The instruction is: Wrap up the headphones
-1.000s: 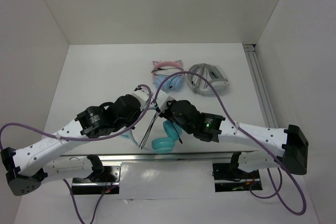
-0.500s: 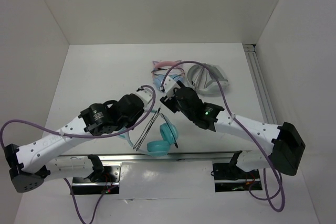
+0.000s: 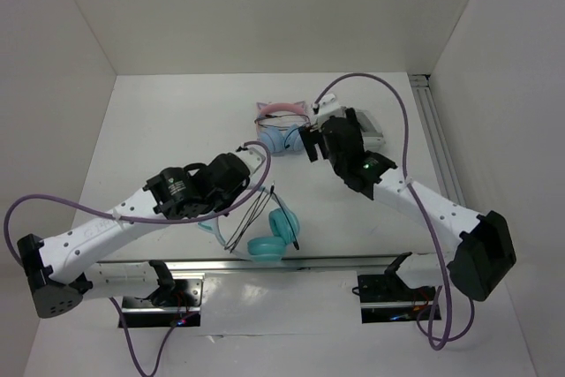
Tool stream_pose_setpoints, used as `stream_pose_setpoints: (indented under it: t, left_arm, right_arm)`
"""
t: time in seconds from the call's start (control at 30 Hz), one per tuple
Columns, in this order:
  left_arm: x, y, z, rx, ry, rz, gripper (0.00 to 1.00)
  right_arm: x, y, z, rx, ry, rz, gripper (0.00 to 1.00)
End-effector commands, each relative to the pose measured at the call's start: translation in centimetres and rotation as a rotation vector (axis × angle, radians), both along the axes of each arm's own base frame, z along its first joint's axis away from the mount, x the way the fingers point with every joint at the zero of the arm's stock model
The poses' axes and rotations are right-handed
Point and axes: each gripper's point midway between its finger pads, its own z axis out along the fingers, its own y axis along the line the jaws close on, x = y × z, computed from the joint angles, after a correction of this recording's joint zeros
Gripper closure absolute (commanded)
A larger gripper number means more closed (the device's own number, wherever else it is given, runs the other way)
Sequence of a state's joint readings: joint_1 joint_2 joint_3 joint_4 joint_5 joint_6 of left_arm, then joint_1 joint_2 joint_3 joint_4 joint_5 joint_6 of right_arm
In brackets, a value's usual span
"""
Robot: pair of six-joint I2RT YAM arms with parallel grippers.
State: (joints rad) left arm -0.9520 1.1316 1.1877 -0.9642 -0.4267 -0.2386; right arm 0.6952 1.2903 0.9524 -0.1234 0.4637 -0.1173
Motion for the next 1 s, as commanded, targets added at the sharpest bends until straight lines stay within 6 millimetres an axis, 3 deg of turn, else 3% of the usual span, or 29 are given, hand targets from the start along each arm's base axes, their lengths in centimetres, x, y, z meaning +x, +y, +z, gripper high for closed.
stream_pose_setpoints:
  t: [0.0, 0.1, 0.23, 0.43, 0.67, 0.77, 0.97]
  left_arm:
    - [1.8, -1.2, 0.9, -0.11, -0.037, 0.078, 1.0]
    - [2.9, -1.0, 0.6, -0.148, -0.032, 0.145, 1.0]
    - [4.1, -1.4, 1.0, -0.233, -0.048, 0.216, 1.0]
    - [5.3, -0.9, 0.3, -0.293, -0.05, 0.314, 1.0]
    - [6.6, -0.2, -0.9, -0.331, -0.05, 0.426, 1.0]
    - [7.3, -0.1, -1.9, -0.354, -0.046, 0.474, 1.0]
    - [8.0, 1.0, -1.5, -0.395, -0.061, 0.524, 1.0]
  right_arm:
    - [0.8, -3.5, 8.8, 0.222, -0.146, -0.259, 0.0]
    - [0.2, -5.7, 10.8, 0.269, -0.135, -0.368, 0.0]
    - [-1.5, -4.6, 16.0, 0.418, -0.166, -0.261, 0.0]
    - [-5.7, -3.5, 20.7, 0.611, -0.196, -0.066, 0.0]
    - [-7.8, -2.9, 21.7, 0.654, -0.17, 0.026, 0.0]
    - [-8.2, -2.3, 21.0, 0.652, -0.145, 0.059, 0.0]
    - [-8.5, -2.5, 20.0, 0.639, -0.114, 0.049, 0.0]
